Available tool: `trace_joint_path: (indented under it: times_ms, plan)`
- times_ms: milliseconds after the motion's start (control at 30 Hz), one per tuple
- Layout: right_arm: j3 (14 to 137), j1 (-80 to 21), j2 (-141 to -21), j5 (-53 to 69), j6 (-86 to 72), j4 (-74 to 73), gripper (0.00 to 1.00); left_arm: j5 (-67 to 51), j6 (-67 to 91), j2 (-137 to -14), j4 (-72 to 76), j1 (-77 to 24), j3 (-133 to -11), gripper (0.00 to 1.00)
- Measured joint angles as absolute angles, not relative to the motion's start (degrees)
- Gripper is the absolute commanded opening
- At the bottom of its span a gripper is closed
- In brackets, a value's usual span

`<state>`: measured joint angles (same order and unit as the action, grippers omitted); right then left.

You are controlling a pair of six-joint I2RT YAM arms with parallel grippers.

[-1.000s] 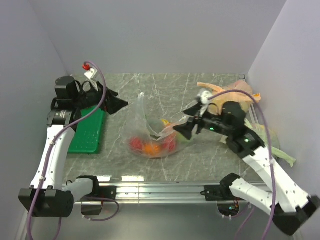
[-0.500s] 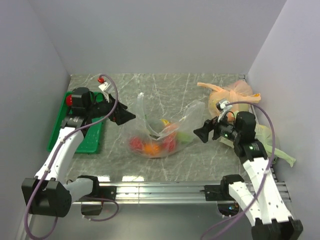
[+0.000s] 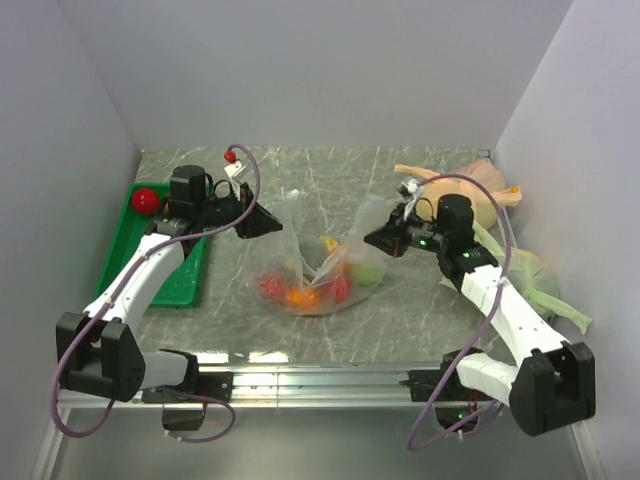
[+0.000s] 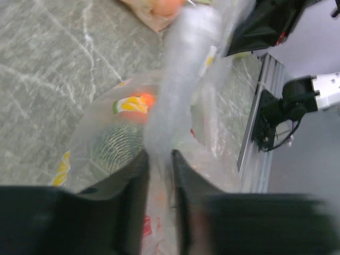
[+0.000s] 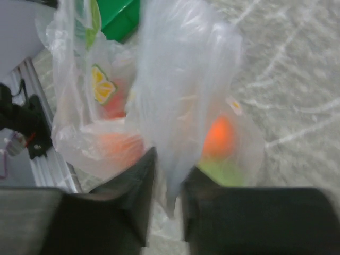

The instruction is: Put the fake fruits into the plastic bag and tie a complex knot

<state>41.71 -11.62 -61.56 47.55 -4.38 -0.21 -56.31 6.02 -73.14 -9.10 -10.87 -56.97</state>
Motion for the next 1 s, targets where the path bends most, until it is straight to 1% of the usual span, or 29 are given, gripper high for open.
trace_joint_path:
  times_ms: [33,67,133,267,467,633,767,867,900,967,1000]
  plan:
    - [42.9,-12.9,-62.6,47.6,-4.0,0.0,0.05,-57.0,5.3,-73.5,-9.7,-11.3,-57.7,0.15]
    - [44.1,-14.3,-63.6,47.7,-3.9,-0.1,0.00,-57.6,4.4,-73.7,-10.6,-11.8,-58.6,0.12]
    - [47.1,-16.8,-65.7,47.6,-3.2,0.0,0.00,-59.2,1.5,-74.0,-12.9,-13.1,-60.9,0.06]
    - [51.6,-20.6,-69.2,46.8,-2.6,-0.3,0.00,-61.6,-3.9,-74.1,-16.8,-16.3,-63.6,0.01]
    - [56.5,-25.1,-74.0,44.8,-1.8,-2.3,0.00,-62.1,-8.0,-74.0,-20.0,-22.5,-63.8,0.00]
    - [57.6,-28.0,-75.9,44.5,0.5,-5.7,0.00,-61.9,-7.7,-74.9,-19.4,-24.9,-64.3,0.00]
    - [57.8,-28.8,-76.4,45.4,2.1,-8.1,0.00,-61.2,-6.0,-76.7,-17.3,-26.1,-64.6,0.01]
    - [57.9,-29.0,-76.5,46.7,3.0,-9.2,0.00,-60.6,-1.7,-77.8,-13.6,-26.9,-64.6,0.01]
    - [58.0,-29.0,-76.7,47.2,3.2,-9.8,0.09,-60.4,0.1,-78.1,-11.9,-27.1,-64.6,0.00]
    - [58.2,-29.1,-77.0,48.2,3.7,-10.5,0.24,-60.1,2.9,-78.6,-9.1,-27.3,-64.6,0.01]
    - [58.2,-29.0,-77.0,48.6,4.1,-11.0,0.35,-60.1,4.2,-78.9,-7.9,-27.4,-64.6,0.01]
